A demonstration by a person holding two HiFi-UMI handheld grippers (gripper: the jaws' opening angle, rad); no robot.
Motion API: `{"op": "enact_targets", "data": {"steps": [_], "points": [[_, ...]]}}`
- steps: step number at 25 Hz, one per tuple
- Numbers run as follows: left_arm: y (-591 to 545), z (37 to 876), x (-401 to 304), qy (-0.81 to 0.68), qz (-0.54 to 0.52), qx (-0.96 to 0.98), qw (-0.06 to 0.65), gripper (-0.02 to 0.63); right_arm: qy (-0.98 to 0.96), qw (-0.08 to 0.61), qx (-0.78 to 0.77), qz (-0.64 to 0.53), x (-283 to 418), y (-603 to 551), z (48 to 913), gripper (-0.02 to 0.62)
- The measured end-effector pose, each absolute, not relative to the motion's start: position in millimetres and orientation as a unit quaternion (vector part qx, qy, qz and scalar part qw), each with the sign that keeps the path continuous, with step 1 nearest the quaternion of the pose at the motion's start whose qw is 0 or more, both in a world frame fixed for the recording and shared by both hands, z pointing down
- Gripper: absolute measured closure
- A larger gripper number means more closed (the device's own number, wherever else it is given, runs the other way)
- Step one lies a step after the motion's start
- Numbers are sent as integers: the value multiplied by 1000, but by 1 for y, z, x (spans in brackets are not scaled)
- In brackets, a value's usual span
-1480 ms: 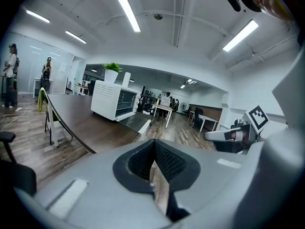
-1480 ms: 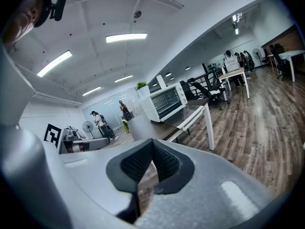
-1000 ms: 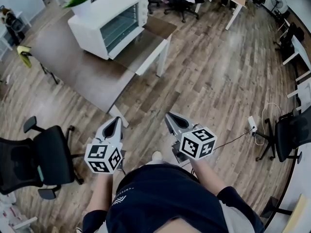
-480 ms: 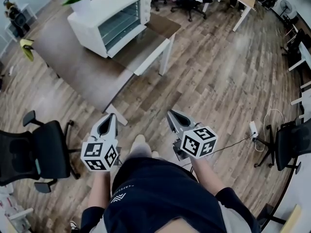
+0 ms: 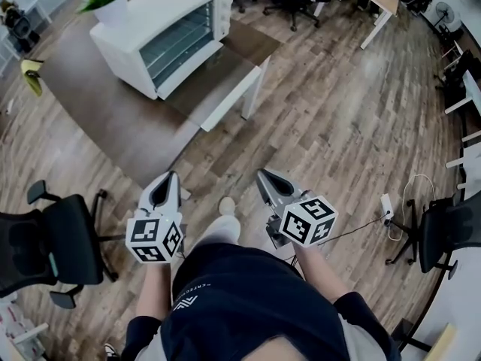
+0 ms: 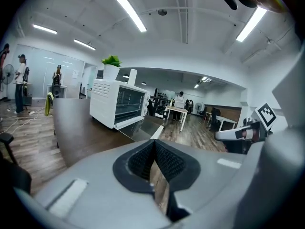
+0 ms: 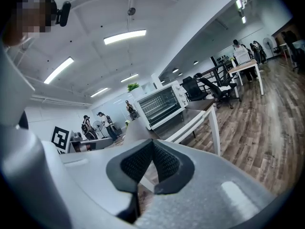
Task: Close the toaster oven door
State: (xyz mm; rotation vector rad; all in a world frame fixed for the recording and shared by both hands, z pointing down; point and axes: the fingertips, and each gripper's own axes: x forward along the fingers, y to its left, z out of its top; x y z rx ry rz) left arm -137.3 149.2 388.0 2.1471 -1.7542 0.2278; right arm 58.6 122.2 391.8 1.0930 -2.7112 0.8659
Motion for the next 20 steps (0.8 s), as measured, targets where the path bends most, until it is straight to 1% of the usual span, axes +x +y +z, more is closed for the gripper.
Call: {"op": "enact_targets", "data": {"steps": [6,12,16,18,20], "points": [[99,391,-139,-623,68,756,189,588,-895,35,351,272,55,64,384,593],[60,395,-149,-639,73,745,176,586,-906,50,339,247,41,11,388,592],[41,396,-158,-640,64,744,181,580,-913,54,325,240,24,-16,388,590],[33,398,-159,-640,64,743,182,575,-916,56,316,239,20,-28,389,540],[25,401,-160,-645,63,739,186,568,-920,57,307,238,19,-39,389,540]]}}
